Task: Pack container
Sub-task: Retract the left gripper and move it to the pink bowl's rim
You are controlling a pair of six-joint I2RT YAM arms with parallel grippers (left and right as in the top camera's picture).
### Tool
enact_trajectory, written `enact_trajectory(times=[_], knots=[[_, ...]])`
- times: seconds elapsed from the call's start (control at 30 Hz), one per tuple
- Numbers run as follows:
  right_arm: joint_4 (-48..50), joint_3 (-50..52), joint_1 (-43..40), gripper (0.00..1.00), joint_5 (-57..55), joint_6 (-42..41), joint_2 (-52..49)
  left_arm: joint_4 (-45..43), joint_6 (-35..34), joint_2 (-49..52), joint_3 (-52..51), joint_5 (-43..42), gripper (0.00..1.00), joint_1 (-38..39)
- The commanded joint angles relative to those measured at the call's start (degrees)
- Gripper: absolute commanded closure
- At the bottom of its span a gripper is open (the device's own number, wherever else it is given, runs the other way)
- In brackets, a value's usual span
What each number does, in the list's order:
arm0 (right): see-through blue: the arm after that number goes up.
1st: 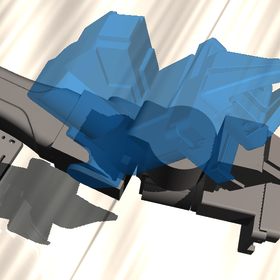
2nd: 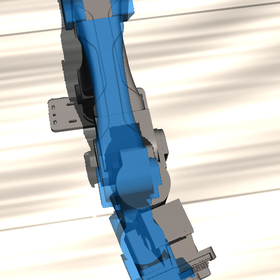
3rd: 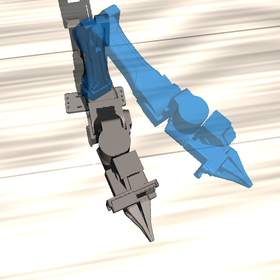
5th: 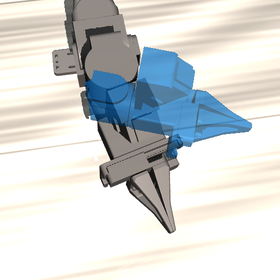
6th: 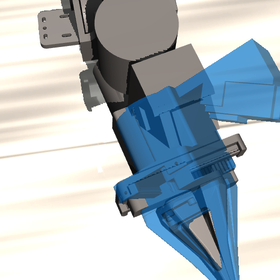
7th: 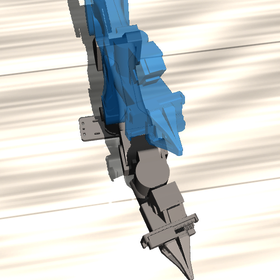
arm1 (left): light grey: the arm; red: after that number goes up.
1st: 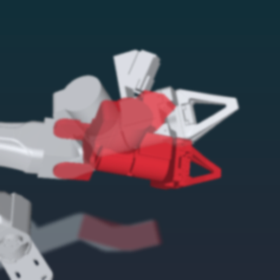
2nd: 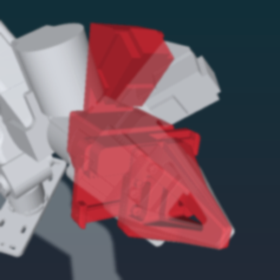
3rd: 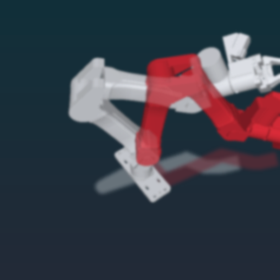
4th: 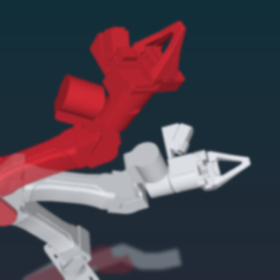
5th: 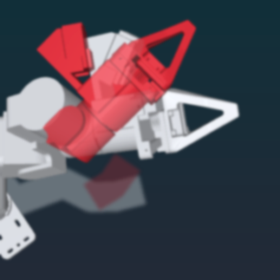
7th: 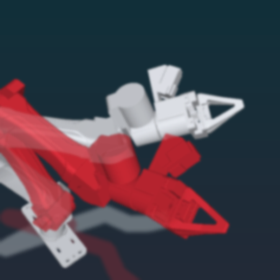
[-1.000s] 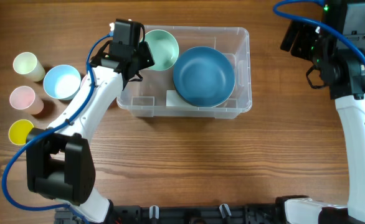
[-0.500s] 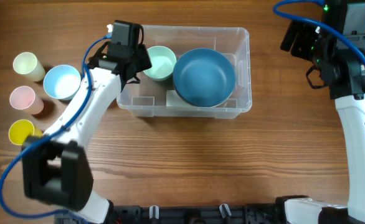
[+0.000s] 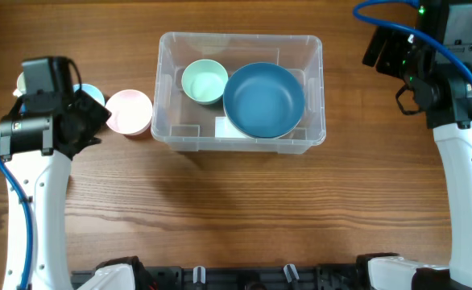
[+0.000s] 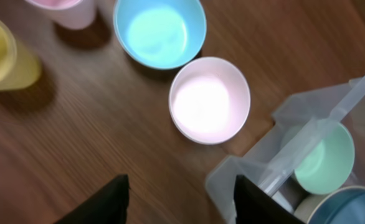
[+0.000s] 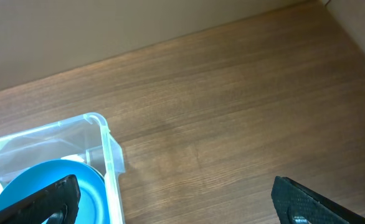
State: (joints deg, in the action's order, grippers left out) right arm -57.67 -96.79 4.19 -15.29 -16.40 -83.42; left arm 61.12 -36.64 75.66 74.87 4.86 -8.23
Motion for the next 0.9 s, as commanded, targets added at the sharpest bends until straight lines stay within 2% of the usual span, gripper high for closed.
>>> enact_trajectory(times=[0.0, 0.13, 0.23, 0.43, 0.7, 0.77, 0.8, 0.83, 0.87], knots=[[0.17, -0.81, -0.09, 0.0, -0.76, -0.2, -0.63, -8.13, 6.03, 0.59, -9.29, -11.98, 0.41, -4.02], [0.17, -0.81, -0.09, 0.0, -0.76, -0.2, -0.63, -17.62, 5.97, 1.2, -17.64, -12.11, 0.38, -5.29], [0.17, -0.81, -0.09, 0.0, -0.76, -0.2, -0.63, -23.98, 5.77, 3.43, -21.44, -12.13, 0.29, -5.29], [0.17, -0.81, -0.09, 0.0, -0.76, -0.2, -0.63, -32.37, 5.77, 11.19, -22.1, -12.09, 0.26, -5.29], [0.17, -0.81, -0.09, 0.0, -0.76, -0.22, -0.63, -38.51, 4.24, 20.68, -22.1, -12.11, 0.25, -5.29], [0.17, -0.81, -0.09, 0.0, -0.76, -0.2, -0.63, -38.99, 4.24, 21.68, -22.1, -12.13, 0.33, -5.29], [0.17, -0.81, -0.09, 0.0, -0.76, -0.17, -0.63, -39.08, 4.24, 21.77, -22.1, -12.2, 0.45, -5.29], [0.17, -0.81, -0.09, 0.0, -0.76, -0.2, -0.63, -39.1, 4.24, 21.73, -22.08, -12.37, 0.66, -5.29], [0.17, -0.81, -0.09, 0.0, -0.76, -0.2, -0.63, -39.08, 4.22, 21.38, -22.03, -12.37, 0.82, -5.29]])
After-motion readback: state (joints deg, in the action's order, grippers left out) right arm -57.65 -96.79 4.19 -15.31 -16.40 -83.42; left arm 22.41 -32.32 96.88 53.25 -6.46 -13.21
